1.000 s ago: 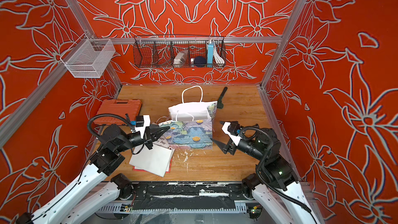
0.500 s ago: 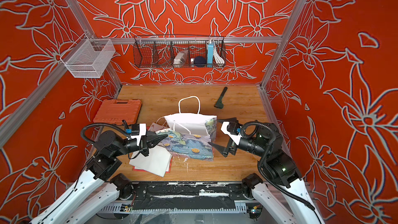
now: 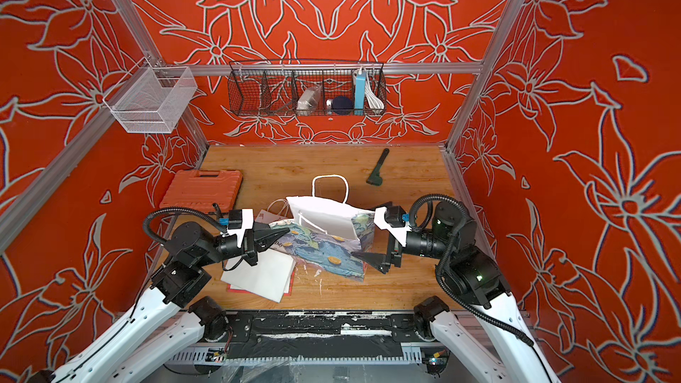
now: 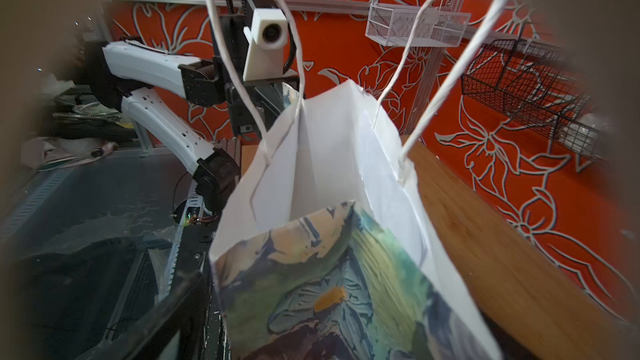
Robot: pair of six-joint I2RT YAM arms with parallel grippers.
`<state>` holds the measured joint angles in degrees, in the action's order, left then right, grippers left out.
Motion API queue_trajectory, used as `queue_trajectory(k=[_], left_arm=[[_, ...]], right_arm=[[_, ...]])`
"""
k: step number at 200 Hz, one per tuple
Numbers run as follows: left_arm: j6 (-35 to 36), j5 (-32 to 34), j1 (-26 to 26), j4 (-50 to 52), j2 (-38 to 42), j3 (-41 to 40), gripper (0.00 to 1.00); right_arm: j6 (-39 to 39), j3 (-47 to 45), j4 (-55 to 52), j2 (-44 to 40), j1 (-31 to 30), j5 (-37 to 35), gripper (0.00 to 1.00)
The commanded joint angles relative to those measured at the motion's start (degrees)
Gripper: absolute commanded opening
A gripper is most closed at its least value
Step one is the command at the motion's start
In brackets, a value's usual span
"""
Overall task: Put away the paper bag
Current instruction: Press the paper bag.
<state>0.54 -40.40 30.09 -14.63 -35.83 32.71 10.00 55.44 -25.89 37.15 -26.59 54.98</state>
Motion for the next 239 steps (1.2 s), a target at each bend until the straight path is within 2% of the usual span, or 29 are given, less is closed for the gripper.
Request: queue_trajectory(k=[1, 29, 53, 68, 125, 171, 200, 212, 229, 239], left_arm=[[-1.9, 5.6, 1.5, 0.1, -2.4, 2.0, 0.00], [-4.1, 12.3, 4.8, -2.3, -5.6, 2.5, 0.00], [-6.7, 14.9, 5.5, -6.0, -7.4, 2.3, 0.00], [-7.2, 15.3, 5.6, -7.0, -8.2, 2.3, 0.00], [-7.3, 13.4, 5.6, -9.8, -8.8, 1.3, 0.00], [-7.6, 12.3, 5.6, -10.0, -9.2, 0.8, 0.00], [-8.8, 12.7, 5.6, -9.6, -10.0, 1.0, 0.00], [-9.1, 13.6, 5.7, -8.5, -10.2, 1.6, 0.14], [-8.4, 16.1, 5.6, -4.9, -9.5, 2.4, 0.43], [-7.3, 17.7, 5.6, -2.0, -8.6, 3.0, 0.60]], right_arm=[[-6.9, -1.5, 8.3, -0.5, 0.1, 5.5, 0.96], [-8.5, -3.5, 9.9, 0.6, -0.4, 3.1, 0.90], [-4.7, -5.1, 7.8, 0.3, -0.6, -0.7, 0.85], [-2.2, -6.2, 6.8, 0.1, -0.6, -3.6, 0.82], [0.0, -10.2, 8.8, 1.4, -0.5, -6.9, 0.76], [0.4, -10.5, 12.5, 2.6, -0.6, -8.5, 0.54], [-1.6, -10.2, 15.2, 3.8, -0.5, -7.0, 0.32], [-2.0, -10.2, 15.4, 4.0, -0.5, -6.8, 0.19], [-2.3, -10.4, 15.5, 3.6, -0.5, -6.9, 0.01], [-2.4, -10.4, 15.3, 3.0, -0.6, -7.1, 0.00]])
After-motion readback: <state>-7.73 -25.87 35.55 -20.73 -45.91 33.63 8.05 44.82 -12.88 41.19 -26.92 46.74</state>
